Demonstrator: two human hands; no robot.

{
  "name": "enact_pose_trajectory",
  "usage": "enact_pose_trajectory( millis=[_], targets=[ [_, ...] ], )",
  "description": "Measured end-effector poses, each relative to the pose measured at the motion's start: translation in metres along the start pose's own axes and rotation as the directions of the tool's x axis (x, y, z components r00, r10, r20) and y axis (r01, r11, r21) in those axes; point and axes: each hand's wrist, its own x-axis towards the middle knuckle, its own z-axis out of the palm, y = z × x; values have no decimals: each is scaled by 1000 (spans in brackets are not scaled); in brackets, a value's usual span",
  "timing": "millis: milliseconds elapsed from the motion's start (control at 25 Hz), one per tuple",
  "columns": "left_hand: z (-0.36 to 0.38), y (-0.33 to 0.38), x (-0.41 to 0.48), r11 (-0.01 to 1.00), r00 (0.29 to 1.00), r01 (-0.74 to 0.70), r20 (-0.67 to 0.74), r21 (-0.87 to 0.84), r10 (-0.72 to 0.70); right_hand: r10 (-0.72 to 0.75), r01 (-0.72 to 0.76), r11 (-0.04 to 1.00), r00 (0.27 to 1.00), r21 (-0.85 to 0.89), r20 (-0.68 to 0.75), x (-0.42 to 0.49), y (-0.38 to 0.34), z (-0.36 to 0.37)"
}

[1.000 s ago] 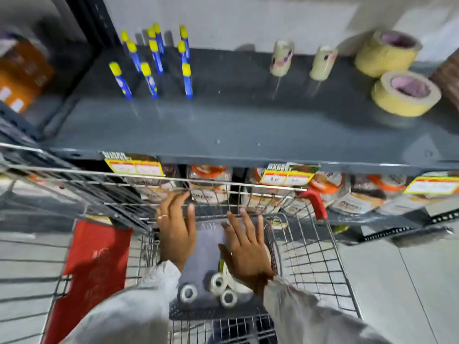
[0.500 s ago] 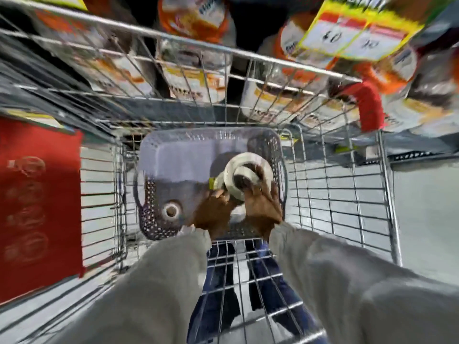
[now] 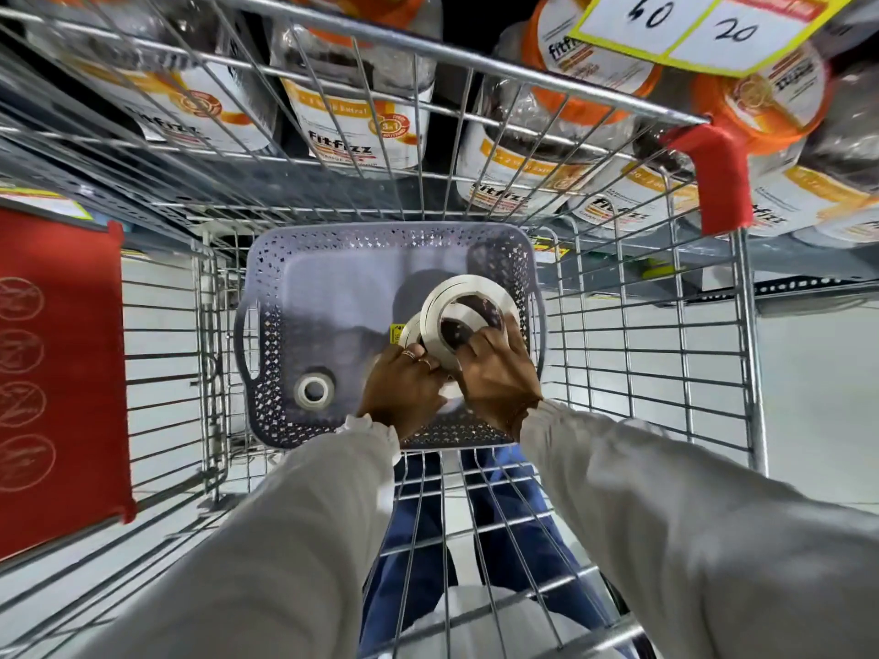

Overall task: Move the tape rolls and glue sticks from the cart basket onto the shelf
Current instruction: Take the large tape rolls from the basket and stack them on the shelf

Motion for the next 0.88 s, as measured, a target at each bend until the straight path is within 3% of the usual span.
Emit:
enact_pose_trajectory(
  millis=[80, 320, 520, 760, 880],
  targets=[
    [4, -1, 1, 999, 1000, -26, -4, 39, 26, -46, 41, 998, 993, -49, -106, 0, 5, 4],
    [9, 2, 6, 994, 994, -82, -60, 75, 87, -29, 27, 999, 989, -19, -148, -1, 4, 5],
    [-36, 4, -14, 988, 993, -105, -65, -112, 99, 4, 6, 999, 983, 54, -183, -18, -6, -31],
    [-108, -2, -62, 997, 998, -61, 12, -57, 61, -110, 139, 990, 874, 25, -473, -32, -26, -112],
    [-150, 2, -69, 996, 987, -61, -143, 61, 70, -111, 127, 992, 761, -22, -639, -26, -31, -159]
  ],
)
